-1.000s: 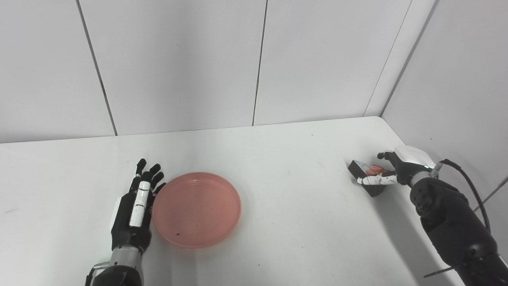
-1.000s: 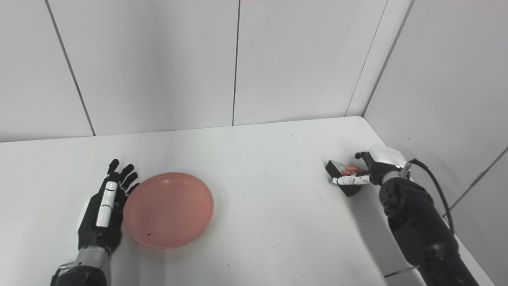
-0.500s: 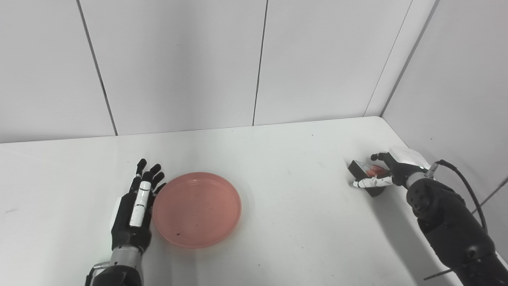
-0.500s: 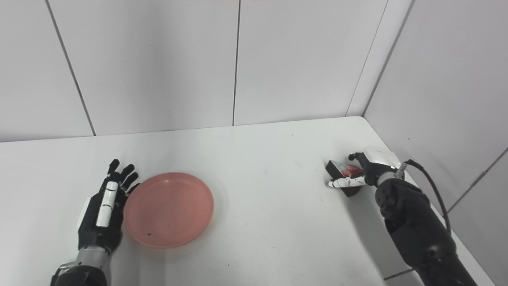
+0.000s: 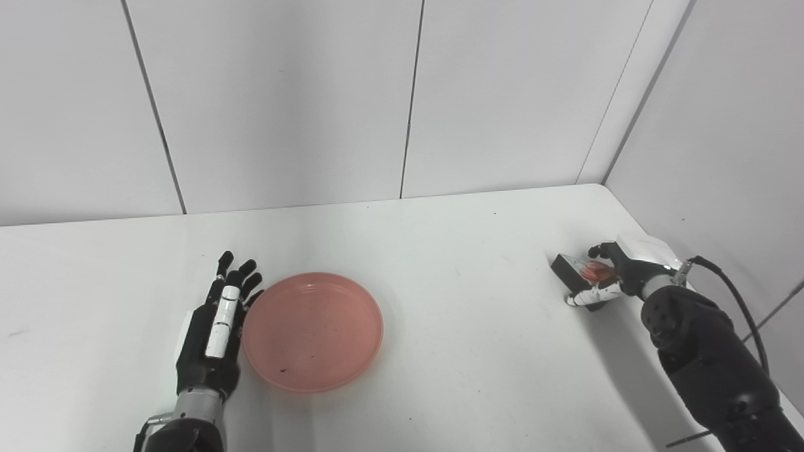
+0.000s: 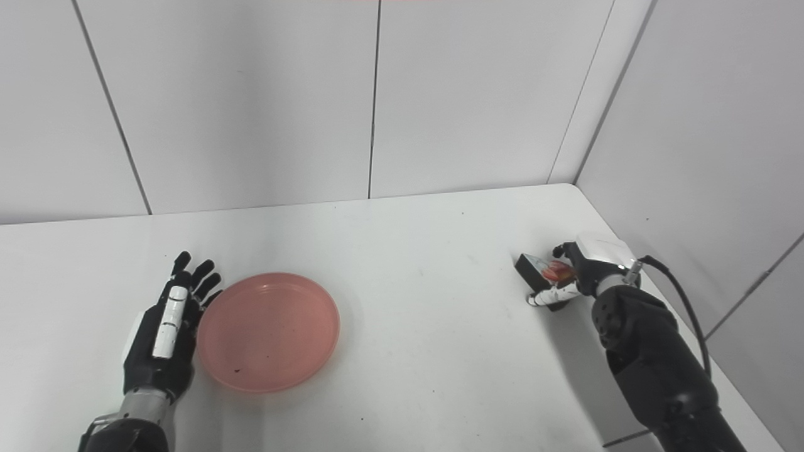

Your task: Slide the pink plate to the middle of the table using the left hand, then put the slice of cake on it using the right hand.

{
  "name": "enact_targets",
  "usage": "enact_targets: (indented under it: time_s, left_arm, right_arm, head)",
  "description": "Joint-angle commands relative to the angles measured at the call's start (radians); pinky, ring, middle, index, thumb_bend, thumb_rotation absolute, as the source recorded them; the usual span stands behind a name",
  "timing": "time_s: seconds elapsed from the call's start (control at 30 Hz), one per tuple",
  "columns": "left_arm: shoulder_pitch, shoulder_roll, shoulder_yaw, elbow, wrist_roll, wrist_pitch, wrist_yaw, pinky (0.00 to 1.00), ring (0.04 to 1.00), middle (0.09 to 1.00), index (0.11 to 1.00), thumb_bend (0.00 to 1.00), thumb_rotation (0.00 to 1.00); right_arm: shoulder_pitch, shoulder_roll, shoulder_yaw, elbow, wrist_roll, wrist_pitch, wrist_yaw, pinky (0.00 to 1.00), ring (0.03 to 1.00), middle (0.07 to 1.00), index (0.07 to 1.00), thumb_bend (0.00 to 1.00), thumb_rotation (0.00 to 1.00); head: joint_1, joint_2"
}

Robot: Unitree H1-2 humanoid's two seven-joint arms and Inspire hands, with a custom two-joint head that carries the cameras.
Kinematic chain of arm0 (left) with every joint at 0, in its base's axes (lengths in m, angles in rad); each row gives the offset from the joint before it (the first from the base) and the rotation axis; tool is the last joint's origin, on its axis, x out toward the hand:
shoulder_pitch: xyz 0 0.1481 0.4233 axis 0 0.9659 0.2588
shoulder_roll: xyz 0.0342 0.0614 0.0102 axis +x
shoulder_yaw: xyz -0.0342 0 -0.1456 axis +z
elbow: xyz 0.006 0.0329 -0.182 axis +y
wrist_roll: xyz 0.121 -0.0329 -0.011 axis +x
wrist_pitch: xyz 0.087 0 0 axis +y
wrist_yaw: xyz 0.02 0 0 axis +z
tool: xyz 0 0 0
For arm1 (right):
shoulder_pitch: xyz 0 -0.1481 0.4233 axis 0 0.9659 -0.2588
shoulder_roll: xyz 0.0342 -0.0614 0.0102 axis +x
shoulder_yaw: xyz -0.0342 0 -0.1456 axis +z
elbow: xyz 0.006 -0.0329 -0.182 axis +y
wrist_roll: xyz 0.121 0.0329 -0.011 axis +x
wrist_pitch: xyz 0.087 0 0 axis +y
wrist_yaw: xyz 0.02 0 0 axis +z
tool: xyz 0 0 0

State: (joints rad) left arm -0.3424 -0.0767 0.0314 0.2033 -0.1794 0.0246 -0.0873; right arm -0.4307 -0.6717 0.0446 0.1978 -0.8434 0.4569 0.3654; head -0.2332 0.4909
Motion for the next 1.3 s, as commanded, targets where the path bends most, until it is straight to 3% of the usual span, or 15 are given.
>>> enact_targets:
  time_s: [0.0,0.07,0.13,0.23,0.3,0.47,0.7,0.9,1.07,1.1,1.13,1.2,1.23,1.27]
  left_arm:
    - [0.003,0.005,-0.004,-0.006,0.001,0.017,-0.001,0.87,0.918,0.921,1.000,0.67,0.76]
    - [0.002,0.005,-0.005,-0.005,0.003,0.016,-0.001,0.87,0.918,0.921,1.000,0.67,0.77]
    - [0.002,0.006,-0.004,-0.002,0.002,0.018,0.000,0.88,0.919,0.923,1.000,0.67,0.77]
    - [0.000,0.007,-0.005,0.010,0.002,0.012,-0.002,0.88,0.920,0.927,1.000,0.68,0.77]
    - [0.000,0.008,-0.007,0.011,0.004,0.009,-0.003,0.87,0.918,0.928,1.000,0.67,0.77]
    - [-0.002,0.008,-0.012,0.010,0.010,0.013,0.000,0.88,0.923,0.932,1.000,0.66,0.78]
    - [-0.010,0.009,-0.011,0.037,0.007,-0.002,-0.002,0.88,0.922,0.931,1.000,0.67,0.78]
    - [-0.011,0.006,-0.013,0.039,0.015,-0.007,0.006,0.86,0.910,0.925,1.000,0.65,0.78]
    - [-0.009,0.002,-0.016,0.032,0.019,-0.003,0.011,0.86,0.908,0.926,1.000,0.64,0.78]
    - [-0.009,0.001,-0.016,0.035,0.020,-0.005,0.012,0.85,0.907,0.925,1.000,0.64,0.78]
    - [-0.009,0.000,-0.016,0.039,0.020,-0.007,0.012,0.85,0.905,0.925,1.000,0.64,0.78]
    - [-0.010,-0.002,-0.016,0.044,0.020,-0.008,0.013,0.85,0.903,0.927,1.000,0.64,0.77]
    - [-0.010,-0.004,-0.016,0.047,0.018,-0.010,0.014,0.85,0.903,0.927,1.000,0.64,0.77]
    - [-0.011,-0.006,-0.016,0.049,0.017,-0.011,0.014,0.85,0.903,0.928,1.000,0.63,0.76]
  right_arm:
    - [-0.013,-0.026,-0.029,-0.018,-0.009,0.012,-0.048,0.49,0.637,0.785,0.756,0.88,0.15]
    - [-0.008,-0.025,-0.030,-0.021,-0.002,0.010,-0.065,0.47,0.619,0.774,0.753,0.87,0.13]
    - [-0.002,-0.025,-0.031,-0.027,0.010,0.008,-0.082,0.37,0.501,0.678,0.729,0.84,0.03]
    - [0.004,-0.027,-0.030,-0.031,0.026,0.002,-0.099,0.31,0.425,0.602,0.706,0.80,0.00]
    - [0.005,-0.031,-0.023,-0.031,0.033,0.000,-0.104,0.35,0.484,0.659,0.698,0.77,0.00]
    - [0.001,-0.037,-0.015,-0.032,0.050,-0.002,-0.107,0.34,0.464,0.644,0.695,0.78,0.00]
    - [-0.006,-0.049,-0.006,-0.049,0.079,-0.002,-0.090,0.42,0.551,0.727,0.689,0.81,0.01]
    - [-0.007,-0.056,-0.005,-0.103,0.104,-0.020,-0.092,0.38,0.520,0.642,0.688,0.85,0.05]
    - [-0.004,-0.042,-0.018,-0.192,0.134,-0.036,-0.112,0.38,0.561,0.750,0.681,0.84,0.00]
    - [-0.005,-0.039,-0.020,-0.214,0.141,-0.048,-0.120,0.36,0.529,0.714,0.677,0.83,0.00]
    - [-0.007,-0.036,-0.020,-0.239,0.146,-0.046,-0.118,0.31,0.435,0.579,0.674,0.67,0.00]
    - [-0.013,-0.031,-0.018,-0.288,0.148,-0.029,-0.105,0.23,0.336,0.498,0.681,0.59,0.00]
    - [-0.021,-0.028,-0.005,-0.343,0.133,-0.019,-0.088,0.22,0.327,0.491,0.682,0.58,0.00]
    - [-0.027,-0.026,0.005,-0.380,0.122,-0.013,-0.078,0.23,0.387,0.587,0.680,0.55,0.00]
  head:
    - [0.000,0.001]
    - [0.000,0.001]
    - [0.001,0.002]
    - [0.002,0.001]
    - [0.004,0.000]
    - [0.007,-0.001]
    - [0.010,-0.005]
    - [0.014,-0.007]
    - [0.021,-0.007]
    - [0.023,-0.006]
    - [0.026,-0.005]
    - [0.033,-0.005]
    - [0.042,-0.004]
    - [0.042,-0.004]
